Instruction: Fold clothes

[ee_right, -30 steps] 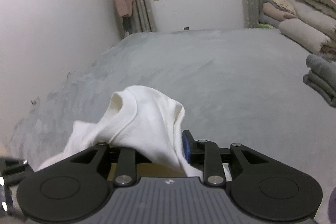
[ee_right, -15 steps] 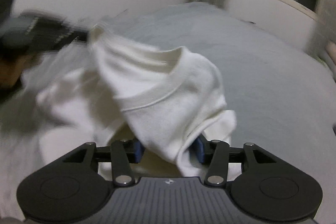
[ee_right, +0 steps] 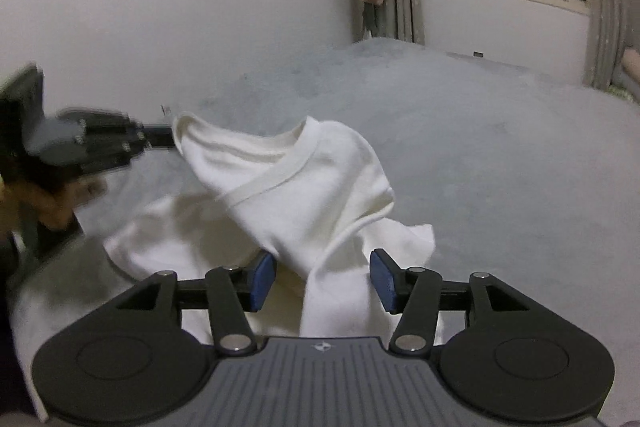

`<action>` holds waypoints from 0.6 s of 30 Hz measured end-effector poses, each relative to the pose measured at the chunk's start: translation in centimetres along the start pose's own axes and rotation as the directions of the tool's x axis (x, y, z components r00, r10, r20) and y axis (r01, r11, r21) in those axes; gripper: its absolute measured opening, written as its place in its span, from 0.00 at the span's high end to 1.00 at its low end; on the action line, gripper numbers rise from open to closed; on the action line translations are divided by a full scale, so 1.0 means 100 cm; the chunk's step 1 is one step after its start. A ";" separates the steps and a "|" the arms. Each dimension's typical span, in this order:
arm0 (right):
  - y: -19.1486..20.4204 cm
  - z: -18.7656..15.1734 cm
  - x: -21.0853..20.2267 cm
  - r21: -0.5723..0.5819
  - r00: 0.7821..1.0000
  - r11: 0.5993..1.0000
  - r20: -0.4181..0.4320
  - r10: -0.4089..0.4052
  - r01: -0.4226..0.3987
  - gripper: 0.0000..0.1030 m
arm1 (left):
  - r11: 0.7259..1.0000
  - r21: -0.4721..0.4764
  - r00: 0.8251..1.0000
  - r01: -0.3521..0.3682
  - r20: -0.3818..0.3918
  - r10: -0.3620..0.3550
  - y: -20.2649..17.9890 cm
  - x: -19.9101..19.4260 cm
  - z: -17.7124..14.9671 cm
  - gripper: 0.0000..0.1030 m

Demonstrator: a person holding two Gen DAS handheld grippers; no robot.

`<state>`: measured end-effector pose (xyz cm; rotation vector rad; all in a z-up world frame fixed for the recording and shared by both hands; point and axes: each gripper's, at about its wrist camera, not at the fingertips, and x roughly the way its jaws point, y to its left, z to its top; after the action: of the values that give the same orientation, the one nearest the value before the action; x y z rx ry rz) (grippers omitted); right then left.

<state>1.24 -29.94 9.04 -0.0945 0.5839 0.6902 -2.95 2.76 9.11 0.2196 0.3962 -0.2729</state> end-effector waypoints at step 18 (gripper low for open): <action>0.002 -0.004 0.035 -0.041 0.994 0.999 -0.099 -0.037 0.033 0.50 | 1.000 0.012 1.000 -0.013 -0.016 0.014 0.000 0.003 -0.008 0.96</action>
<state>3.03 -27.87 6.85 -0.1767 0.6633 0.6663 -2.95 2.93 8.29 0.2358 0.4086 -0.2605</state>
